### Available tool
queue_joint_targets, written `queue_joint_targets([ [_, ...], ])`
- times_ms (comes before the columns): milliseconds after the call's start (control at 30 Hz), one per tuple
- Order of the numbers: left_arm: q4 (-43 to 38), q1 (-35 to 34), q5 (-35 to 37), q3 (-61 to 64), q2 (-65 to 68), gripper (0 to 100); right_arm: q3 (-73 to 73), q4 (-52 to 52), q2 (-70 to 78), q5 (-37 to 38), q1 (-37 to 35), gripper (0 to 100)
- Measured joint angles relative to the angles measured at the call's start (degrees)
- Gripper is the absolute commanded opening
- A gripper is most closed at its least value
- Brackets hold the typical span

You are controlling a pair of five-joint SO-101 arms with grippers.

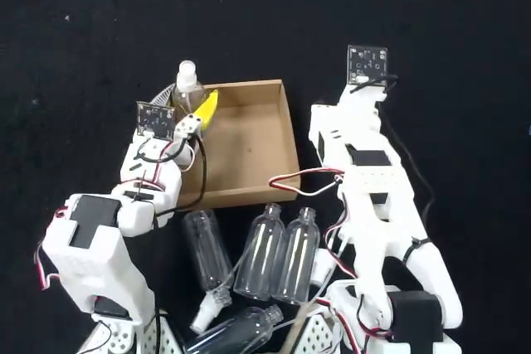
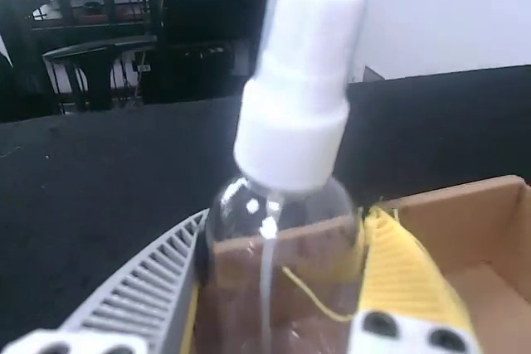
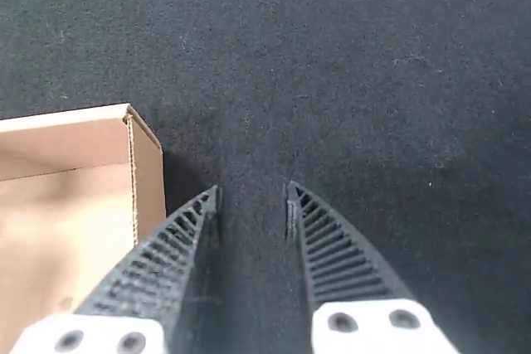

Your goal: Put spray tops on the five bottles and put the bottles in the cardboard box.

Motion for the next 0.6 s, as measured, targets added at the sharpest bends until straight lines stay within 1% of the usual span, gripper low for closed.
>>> queue_joint_targets([
  [167,0.0,-2.1,-0.1,0.0,0.0,28,0.0,0.0,0.0,0.0,0.0,10.0],
  [333,0.0,-3.1,-0.1,0.0,0.0,41,0.0,0.0,0.0,0.0,0.0,10.0],
  [367,0.0,-3.1,-0.1,0.0,0.0,42,0.0,0.0,0.0,0.0,0.0,10.0],
  [600,0.0,-3.3,-0.1,0.0,0.0,40,0.0,0.0,0.0,0.0,0.0,10.0],
])
